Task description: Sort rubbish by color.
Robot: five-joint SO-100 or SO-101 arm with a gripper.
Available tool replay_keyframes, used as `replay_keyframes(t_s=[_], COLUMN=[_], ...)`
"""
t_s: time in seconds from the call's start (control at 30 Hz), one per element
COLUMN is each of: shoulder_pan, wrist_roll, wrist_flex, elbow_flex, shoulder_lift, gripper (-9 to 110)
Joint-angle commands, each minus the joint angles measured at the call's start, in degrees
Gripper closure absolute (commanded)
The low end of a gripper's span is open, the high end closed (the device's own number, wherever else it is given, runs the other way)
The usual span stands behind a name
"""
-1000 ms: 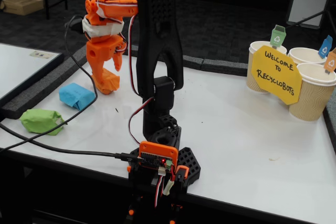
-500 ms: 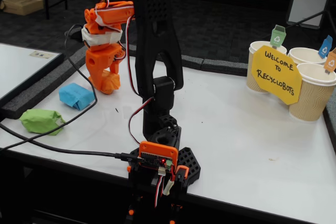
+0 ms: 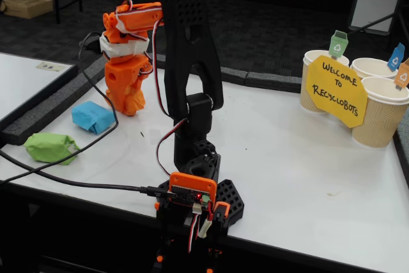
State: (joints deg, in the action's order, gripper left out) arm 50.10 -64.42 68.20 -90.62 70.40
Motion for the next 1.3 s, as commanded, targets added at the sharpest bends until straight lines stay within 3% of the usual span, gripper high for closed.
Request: replay_keyframes(t_s=[0.0,0.47,0.87,1.27], shoulder_pan=[1.3,2.0,2.0,1.8], wrist_roll=[5.0,26.2,37.8,46.9], wrist_flex=[5.2,22.4,31.8,32.3], elbow_flex=[9.7,18.7,12.3,-4.5], shoulder_lift=[2.5,23.1,46.3,66.0], gripper=[101,101,101,101])
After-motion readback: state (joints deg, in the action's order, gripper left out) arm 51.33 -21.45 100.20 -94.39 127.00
